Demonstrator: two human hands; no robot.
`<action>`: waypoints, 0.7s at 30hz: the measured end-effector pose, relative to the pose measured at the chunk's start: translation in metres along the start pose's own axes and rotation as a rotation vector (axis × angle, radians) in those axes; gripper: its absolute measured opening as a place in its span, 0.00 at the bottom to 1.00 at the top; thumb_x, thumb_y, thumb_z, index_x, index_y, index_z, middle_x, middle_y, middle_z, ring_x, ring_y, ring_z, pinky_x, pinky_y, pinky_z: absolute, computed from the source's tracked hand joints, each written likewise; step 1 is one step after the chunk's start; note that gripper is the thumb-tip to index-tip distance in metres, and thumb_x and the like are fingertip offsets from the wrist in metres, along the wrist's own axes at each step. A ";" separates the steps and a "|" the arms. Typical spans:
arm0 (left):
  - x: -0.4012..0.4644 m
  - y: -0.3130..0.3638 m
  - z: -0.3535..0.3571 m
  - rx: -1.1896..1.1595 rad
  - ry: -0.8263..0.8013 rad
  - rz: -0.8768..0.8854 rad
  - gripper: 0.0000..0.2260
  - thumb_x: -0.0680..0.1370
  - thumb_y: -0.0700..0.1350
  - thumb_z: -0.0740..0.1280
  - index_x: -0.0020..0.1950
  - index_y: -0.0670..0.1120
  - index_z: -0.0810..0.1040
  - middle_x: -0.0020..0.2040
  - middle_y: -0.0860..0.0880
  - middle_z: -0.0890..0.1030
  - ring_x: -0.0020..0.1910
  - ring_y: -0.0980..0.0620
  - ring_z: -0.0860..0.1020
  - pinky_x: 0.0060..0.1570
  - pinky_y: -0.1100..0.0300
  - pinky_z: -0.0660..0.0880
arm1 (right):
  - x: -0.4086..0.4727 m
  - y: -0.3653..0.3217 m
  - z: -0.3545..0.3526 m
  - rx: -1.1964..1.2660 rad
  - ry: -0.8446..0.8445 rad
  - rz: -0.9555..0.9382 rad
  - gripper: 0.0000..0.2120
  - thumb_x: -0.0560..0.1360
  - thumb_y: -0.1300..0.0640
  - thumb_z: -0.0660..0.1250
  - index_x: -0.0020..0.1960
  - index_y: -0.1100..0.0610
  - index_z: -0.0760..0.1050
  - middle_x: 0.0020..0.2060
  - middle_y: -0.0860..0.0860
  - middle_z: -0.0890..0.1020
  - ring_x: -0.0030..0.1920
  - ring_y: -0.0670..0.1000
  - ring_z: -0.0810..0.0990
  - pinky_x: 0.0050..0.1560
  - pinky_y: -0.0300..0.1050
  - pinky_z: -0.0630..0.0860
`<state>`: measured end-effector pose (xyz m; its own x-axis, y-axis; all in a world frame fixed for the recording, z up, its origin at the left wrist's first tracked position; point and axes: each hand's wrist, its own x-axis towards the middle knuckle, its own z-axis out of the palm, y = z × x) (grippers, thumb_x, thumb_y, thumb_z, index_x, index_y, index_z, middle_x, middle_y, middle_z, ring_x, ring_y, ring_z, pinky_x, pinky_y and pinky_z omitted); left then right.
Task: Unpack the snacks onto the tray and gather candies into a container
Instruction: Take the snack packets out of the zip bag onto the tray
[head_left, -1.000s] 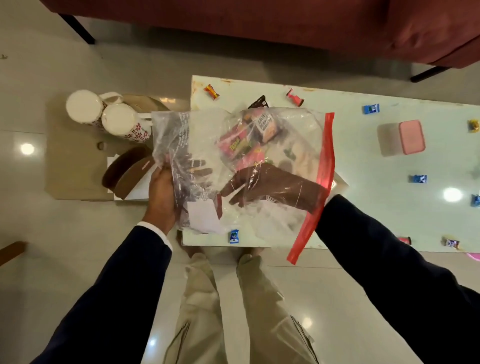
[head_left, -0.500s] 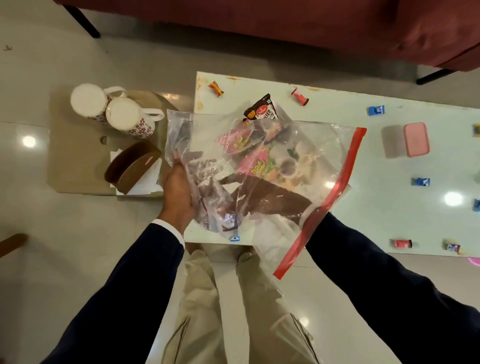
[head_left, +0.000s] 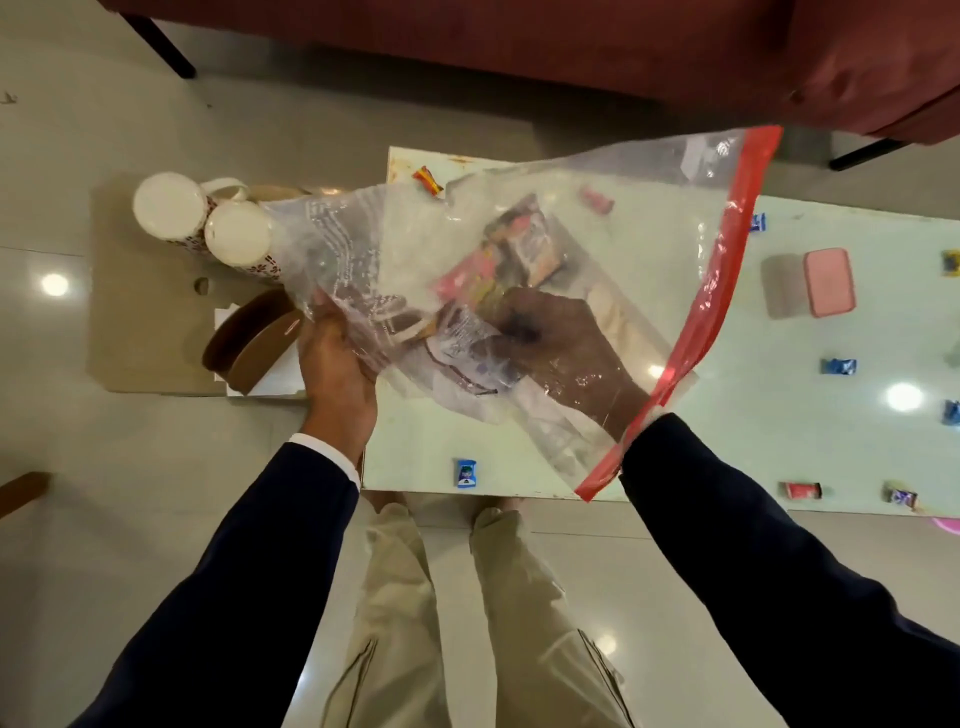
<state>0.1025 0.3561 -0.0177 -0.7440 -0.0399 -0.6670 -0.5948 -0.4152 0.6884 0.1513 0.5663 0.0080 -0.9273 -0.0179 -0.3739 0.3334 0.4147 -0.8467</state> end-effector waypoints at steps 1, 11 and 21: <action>0.002 0.002 0.001 -0.001 0.021 0.026 0.21 0.87 0.48 0.55 0.73 0.35 0.70 0.54 0.41 0.87 0.48 0.43 0.87 0.41 0.51 0.83 | -0.004 -0.003 -0.003 0.084 0.021 -0.005 0.06 0.72 0.61 0.77 0.48 0.57 0.82 0.40 0.48 0.85 0.37 0.48 0.83 0.41 0.36 0.80; 0.025 0.021 -0.029 -0.029 0.183 0.023 0.16 0.87 0.47 0.57 0.72 0.44 0.73 0.58 0.49 0.85 0.67 0.47 0.78 0.65 0.54 0.77 | -0.020 -0.017 -0.063 0.652 0.432 -0.032 0.04 0.83 0.62 0.61 0.55 0.57 0.74 0.44 0.50 0.85 0.41 0.48 0.85 0.37 0.44 0.82; 0.040 0.046 -0.042 -0.119 0.156 -0.028 0.17 0.87 0.55 0.53 0.66 0.47 0.75 0.49 0.52 0.77 0.48 0.52 0.78 0.51 0.58 0.80 | -0.001 0.084 -0.115 1.140 0.543 0.436 0.16 0.79 0.65 0.66 0.66 0.64 0.77 0.59 0.62 0.83 0.57 0.59 0.85 0.57 0.59 0.82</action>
<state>0.0583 0.2975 -0.0242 -0.6661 -0.1634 -0.7278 -0.5673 -0.5226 0.6365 0.1605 0.7053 -0.0192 -0.5702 0.3930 -0.7214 0.3258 -0.6979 -0.6378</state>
